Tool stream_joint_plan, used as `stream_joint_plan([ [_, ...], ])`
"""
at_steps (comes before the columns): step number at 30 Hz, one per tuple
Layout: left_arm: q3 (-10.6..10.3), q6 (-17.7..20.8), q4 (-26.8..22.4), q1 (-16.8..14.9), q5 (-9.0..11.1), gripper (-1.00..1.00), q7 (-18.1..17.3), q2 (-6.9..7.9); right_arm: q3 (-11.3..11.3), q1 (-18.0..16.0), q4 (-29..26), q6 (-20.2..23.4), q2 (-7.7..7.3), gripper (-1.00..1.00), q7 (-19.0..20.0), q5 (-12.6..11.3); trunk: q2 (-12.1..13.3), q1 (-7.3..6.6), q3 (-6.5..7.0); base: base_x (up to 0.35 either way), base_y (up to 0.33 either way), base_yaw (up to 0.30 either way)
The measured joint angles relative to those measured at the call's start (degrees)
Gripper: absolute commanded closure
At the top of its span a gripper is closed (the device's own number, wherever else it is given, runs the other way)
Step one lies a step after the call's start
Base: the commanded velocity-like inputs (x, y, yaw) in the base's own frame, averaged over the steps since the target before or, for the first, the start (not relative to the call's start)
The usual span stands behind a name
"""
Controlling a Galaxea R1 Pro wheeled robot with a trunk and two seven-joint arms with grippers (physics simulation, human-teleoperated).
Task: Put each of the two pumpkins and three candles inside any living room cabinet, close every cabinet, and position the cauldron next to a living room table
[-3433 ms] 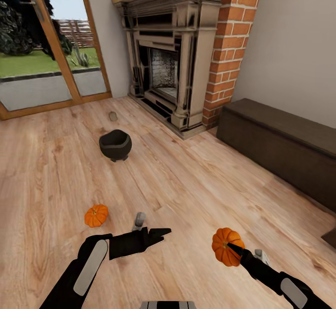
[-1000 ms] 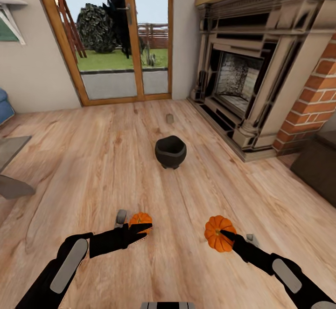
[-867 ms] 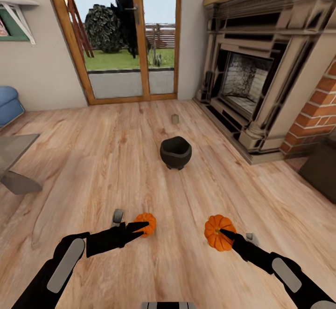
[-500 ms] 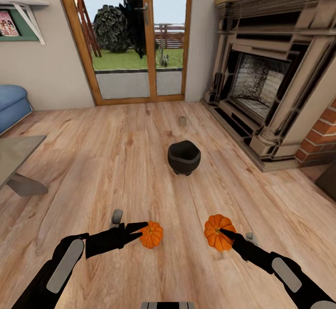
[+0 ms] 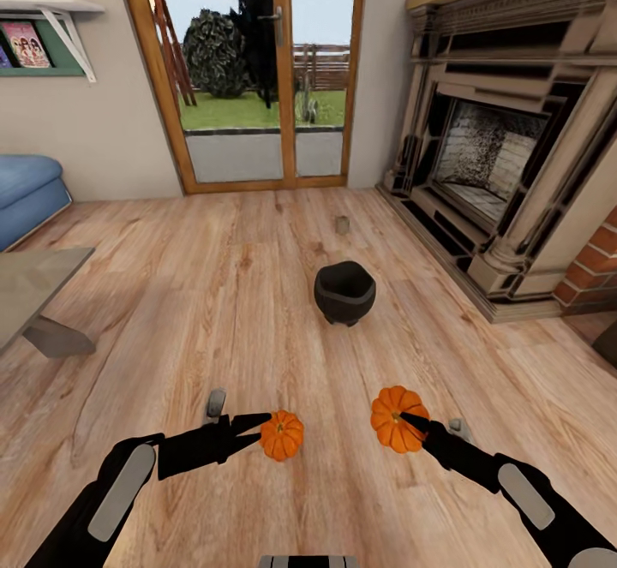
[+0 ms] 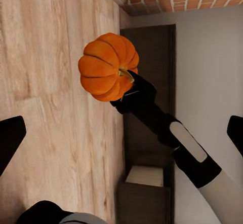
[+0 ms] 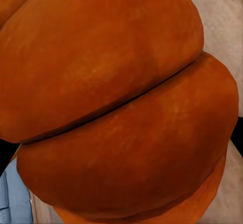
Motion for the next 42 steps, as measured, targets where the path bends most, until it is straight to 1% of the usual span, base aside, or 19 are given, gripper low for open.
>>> stream_joint_plan([
  [4,0.0,-0.2,0.1,0.0,-0.1,-1.00,0.0,-0.02,0.0,0.0,-0.1,0.1,0.00,1.00,0.3,0.1,-0.1,0.11,-0.88,0.000,0.000,0.000],
  [7,0.0,-0.6,1.0,-0.1,-0.3,-1.00,0.0,-0.02,0.0,0.0,-0.4,0.2,-0.15,1.00,0.5,0.0,-0.1,0.18,-1.54,0.000,0.000,0.000],
  [12,0.0,-3.9,3.0,-0.1,-0.8,-1.00,-0.1,0.05,0.0,0.0,-3.5,1.2,-0.26,1.00,0.6,-0.1,-0.2,0.31,-2.65,0.000,0.000,0.000],
  [18,0.0,-4.6,3.4,-0.1,-0.9,-1.00,-0.1,0.38,0.0,0.0,-6.6,2.0,-0.35,1.00,0.6,-0.2,-0.2,0.47,-3.98,0.000,0.000,0.000],
  [21,-0.1,-6.6,3.4,-0.1,-0.9,-1.00,-0.1,0.39,0.0,0.0,-9.1,3.8,-0.30,1.00,0.6,-0.3,-0.3,0.54,-4.65,0.000,0.000,0.000],
  [24,-0.2,-7.5,3.4,-0.1,-0.9,-1.00,-0.1,0.34,-0.1,0.0,-10.8,4.2,-0.34,1.00,0.6,-0.2,-0.3,0.62,-5.31,0.000,0.000,0.000],
  [29,-0.5,-7.9,3.4,-0.1,-1.1,-1.00,-0.2,0.31,-0.1,0.0,-11.4,4.3,-0.29,1.00,0.6,-0.2,-0.4,0.75,-6.42,0.000,0.000,0.000],
  [32,-0.5,-8.5,3.4,-0.1,-1.0,-1.00,-0.2,0.28,-0.1,0.0,-11.5,4.3,-0.28,1.00,0.6,-0.8,-0.4,0.83,-7.09,0.000,0.000,0.000],
  [35,-0.4,-8.6,2.7,-1.0,-0.9,-1.00,-0.3,0.37,-0.1,0.0,-11.4,4.3,-0.28,1.00,0.6,-1.0,-0.5,0.90,-7.75,0.000,0.000,0.000],
  [39,-0.2,-8.9,2.9,-1.9,-1.4,-1.00,-3.7,0.57,-0.1,0.0,-11.4,4.3,-0.18,1.00,0.6,-1.0,-0.5,1.01,-8.64,0.000,0.000,0.000],
  [42,-0.2,-9.8,3.1,-2.3,-1.7,-1.00,-4.8,1.23,-0.1,0.0,-11.4,4.3,-0.19,1.00,0.6,-1.0,-0.6,1.09,-9.30,0.000,0.000,0.000],
])
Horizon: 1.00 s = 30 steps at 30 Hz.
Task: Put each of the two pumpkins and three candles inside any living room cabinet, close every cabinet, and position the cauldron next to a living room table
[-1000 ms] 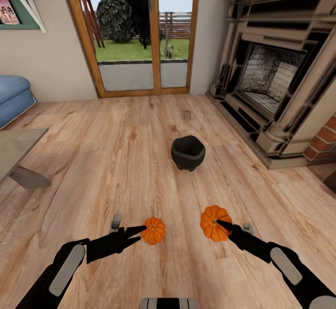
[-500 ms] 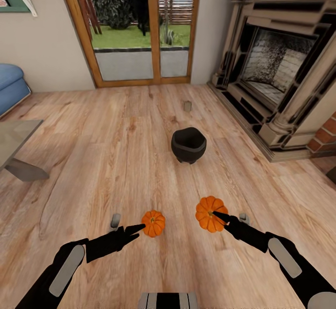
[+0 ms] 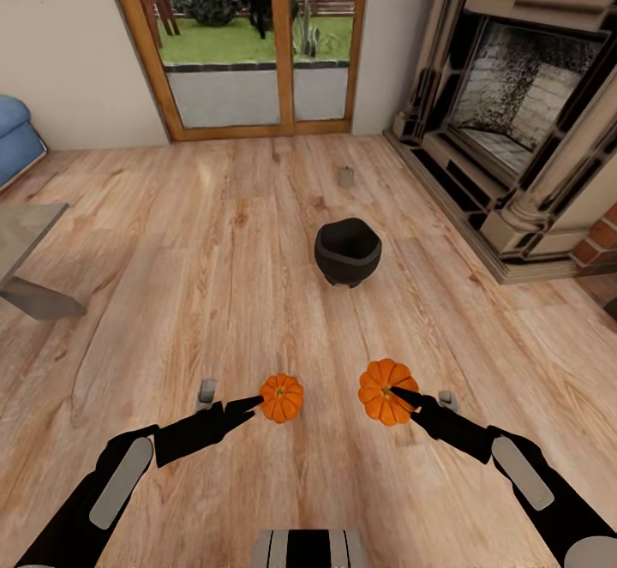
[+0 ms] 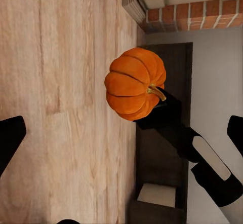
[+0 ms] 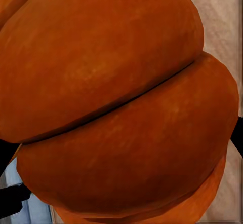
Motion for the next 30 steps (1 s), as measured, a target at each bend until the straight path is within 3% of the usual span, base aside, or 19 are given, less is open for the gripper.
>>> stream_joint_plan([
  [20,-0.1,-3.0,0.2,-0.6,-0.1,-1.00,-0.5,0.67,0.0,0.0,-0.2,0.0,-0.10,1.00,0.2,-0.3,-0.3,0.52,-4.43,0.000,0.000,0.000],
  [22,-0.2,-3.0,0.2,-0.6,-0.1,-1.00,-0.5,0.66,0.0,0.0,-1.2,0.7,-0.10,1.00,0.6,-1.6,-0.3,0.56,-4.87,0.000,0.000,0.000],
  [25,-0.2,-3.0,0.2,-0.6,-0.1,-1.00,-0.5,0.66,0.2,0.3,-6.8,4.2,-0.18,1.00,1.2,-5.4,-0.3,0.64,-5.54,0.000,0.000,0.000],
  [27,-0.2,-3.0,0.2,-0.6,-0.1,-1.00,-0.5,0.66,0.2,0.4,-9.4,6.0,-0.23,1.00,1.3,-5.8,-0.4,0.69,-5.98,0.000,0.000,0.000],
  [30,-0.2,-3.0,0.2,-0.6,-0.1,-1.00,-0.5,0.66,0.2,0.4,-13.9,10.5,-0.26,1.00,1.3,-8.3,-0.4,0.71,-6.21,0.000,0.000,0.000],
])
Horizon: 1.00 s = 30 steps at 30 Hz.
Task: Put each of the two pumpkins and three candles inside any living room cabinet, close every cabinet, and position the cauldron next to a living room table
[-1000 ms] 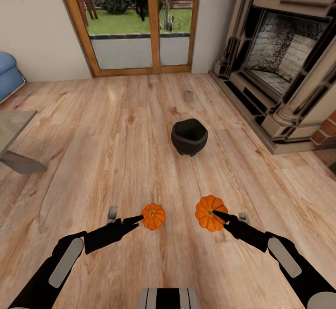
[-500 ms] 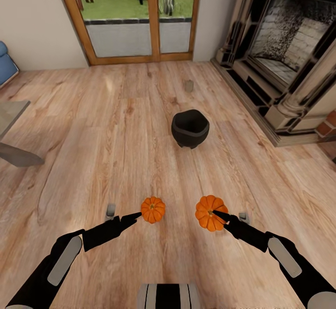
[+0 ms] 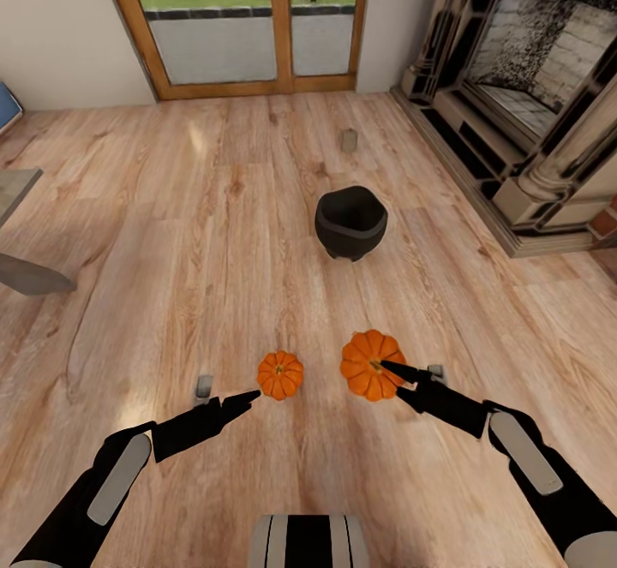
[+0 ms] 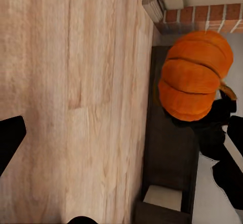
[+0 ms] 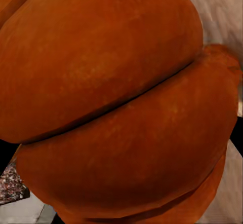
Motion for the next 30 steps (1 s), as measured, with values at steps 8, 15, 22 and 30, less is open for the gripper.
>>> stream_joint_plan([
  [8,0.3,0.0,0.0,0.0,0.0,-1.00,-0.1,0.11,-1.2,0.2,-5.4,10.0,-0.10,1.00,-0.3,-5.6,0.0,0.00,0.00,0.000,0.000,0.000],
  [15,0.4,0.0,0.0,0.0,0.0,-1.00,-0.1,0.18,-3.3,0.4,-5.0,12.6,-0.08,1.00,-0.5,-5.9,0.0,0.00,0.00,0.001,0.000,0.000],
  [22,0.5,0.0,0.1,0.0,0.2,-1.00,-0.1,0.38,-3.4,0.5,-5.0,12.7,-0.02,1.00,-0.5,-5.9,0.0,-0.01,0.00,0.187,-0.014,0.000],
  [30,0.5,0.0,0.1,0.0,0.6,-1.00,-0.1,1.11,-3.4,0.5,-5.1,12.7,-0.02,1.00,-0.6,-6.0,0.0,-0.02,0.00,0.127,-0.013,0.000],
])
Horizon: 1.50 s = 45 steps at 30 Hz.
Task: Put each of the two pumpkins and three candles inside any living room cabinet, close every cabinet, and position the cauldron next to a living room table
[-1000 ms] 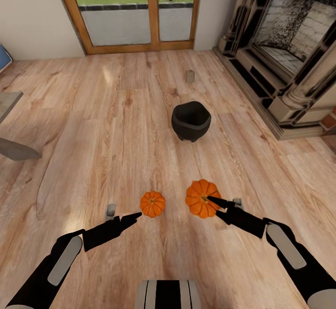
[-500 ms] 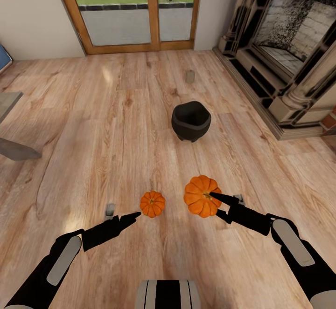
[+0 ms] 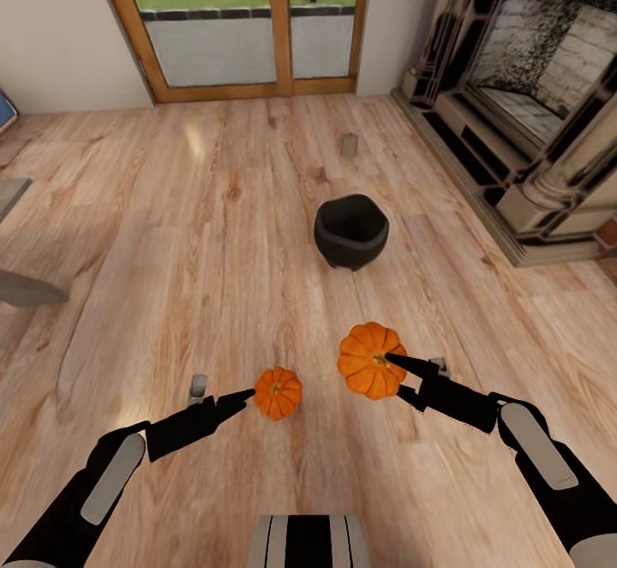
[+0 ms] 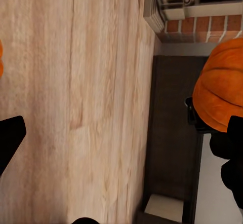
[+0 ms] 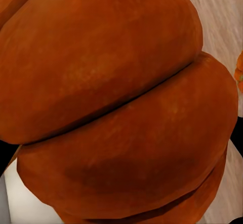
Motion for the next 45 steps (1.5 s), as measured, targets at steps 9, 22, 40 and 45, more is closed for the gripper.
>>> stream_joint_plan([
  [9,0.0,0.0,0.0,0.0,0.0,-1.00,0.0,-0.05,0.0,0.0,0.0,-0.1,0.00,1.00,-0.2,0.1,0.0,0.02,0.00,0.021,-0.005,0.000],
  [22,0.0,0.0,0.0,0.0,-0.4,-1.00,0.0,0.01,0.0,0.0,0.1,-0.3,0.00,1.00,-0.4,0.2,-0.1,0.28,-2.21,0.000,0.000,0.000],
  [40,-0.1,-3.1,2.3,0.0,-0.3,-1.00,-0.1,0.90,0.0,0.0,0.0,-0.7,0.00,1.00,-0.4,0.3,-0.4,0.74,-6.20,0.000,0.000,0.000],
  [45,-0.1,-3.2,2.5,0.0,-0.1,-1.00,-0.5,1.07,0.0,0.0,0.0,-0.8,0.00,1.00,-0.4,0.4,-0.4,0.87,-7.31,0.000,0.000,0.000],
])
